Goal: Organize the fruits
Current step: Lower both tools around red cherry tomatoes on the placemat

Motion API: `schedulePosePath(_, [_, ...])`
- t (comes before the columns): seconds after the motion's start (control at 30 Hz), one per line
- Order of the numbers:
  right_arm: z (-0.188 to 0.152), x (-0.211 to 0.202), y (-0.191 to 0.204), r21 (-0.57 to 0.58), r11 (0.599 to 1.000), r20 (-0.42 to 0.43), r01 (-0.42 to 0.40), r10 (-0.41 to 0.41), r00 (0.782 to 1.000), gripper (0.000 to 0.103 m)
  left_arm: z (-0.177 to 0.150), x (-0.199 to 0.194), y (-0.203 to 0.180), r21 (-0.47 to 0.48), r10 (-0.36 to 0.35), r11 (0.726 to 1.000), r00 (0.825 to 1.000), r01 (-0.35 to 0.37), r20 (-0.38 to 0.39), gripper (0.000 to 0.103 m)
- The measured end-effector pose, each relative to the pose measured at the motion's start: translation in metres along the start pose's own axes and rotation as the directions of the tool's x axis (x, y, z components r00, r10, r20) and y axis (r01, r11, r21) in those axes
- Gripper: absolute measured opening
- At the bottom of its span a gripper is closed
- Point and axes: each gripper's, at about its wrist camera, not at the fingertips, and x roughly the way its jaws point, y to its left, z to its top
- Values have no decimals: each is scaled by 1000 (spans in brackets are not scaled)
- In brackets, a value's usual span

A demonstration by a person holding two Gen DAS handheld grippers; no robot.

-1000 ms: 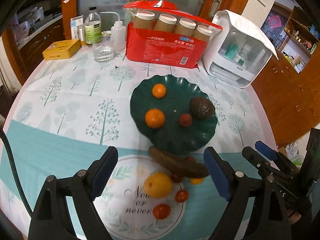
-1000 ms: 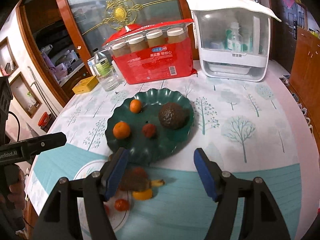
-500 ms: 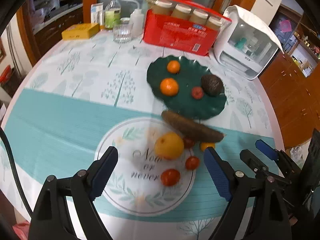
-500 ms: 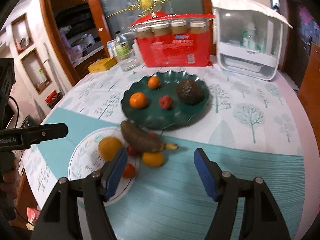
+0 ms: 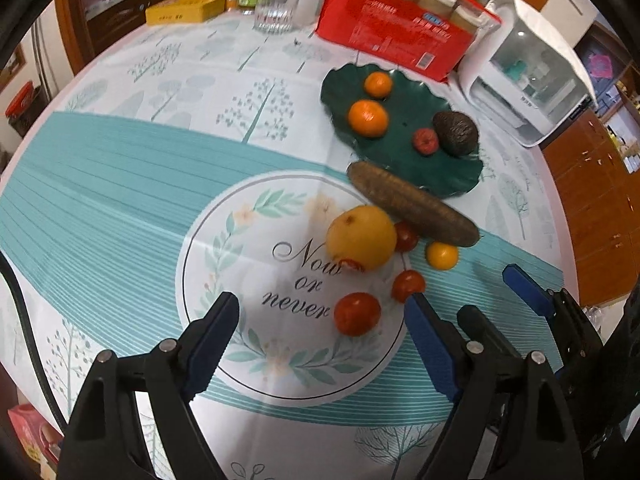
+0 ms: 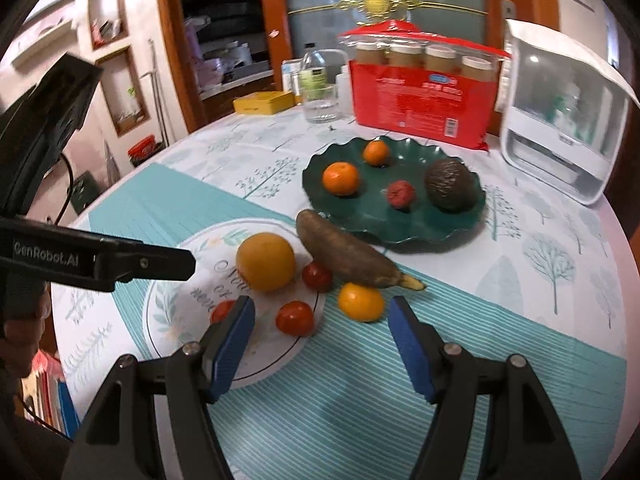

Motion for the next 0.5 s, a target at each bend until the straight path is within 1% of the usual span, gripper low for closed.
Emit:
schedulePosePath(0.03, [-1,3,2,-14,1000,-5,-1,1,1000,69,-1,3,1,-8,-1,1000,1000,1,-8,83])
schedulePosePath(0.1, [-3,9,4,-41,999,-17,-9,8,1000,69,-2,10,3,-30,-1,1000,1000,0,-21,79])
schedulePosePath(0.23, [-8,21,11,-91,996,-38,-20,17,999,69,-1,24,4,-69,-20,998,998,15,-62,78])
schedulePosePath(0.3, [-10,26,15,-127,992,-50,-24,18,999,68,-1,32,2,-71,-18,997,996,12,-87,73])
schedulePosePath(0.47, [-13,37,21,-178,983,-85,-45,30,996,60,0,53,-8,-43,-19,999,988,12,-156,66])
schedulePosePath(0.5, [-13,40,22,-185,981,-94,-52,35,995,58,0,56,-10,-39,-18,999,986,11,-168,64])
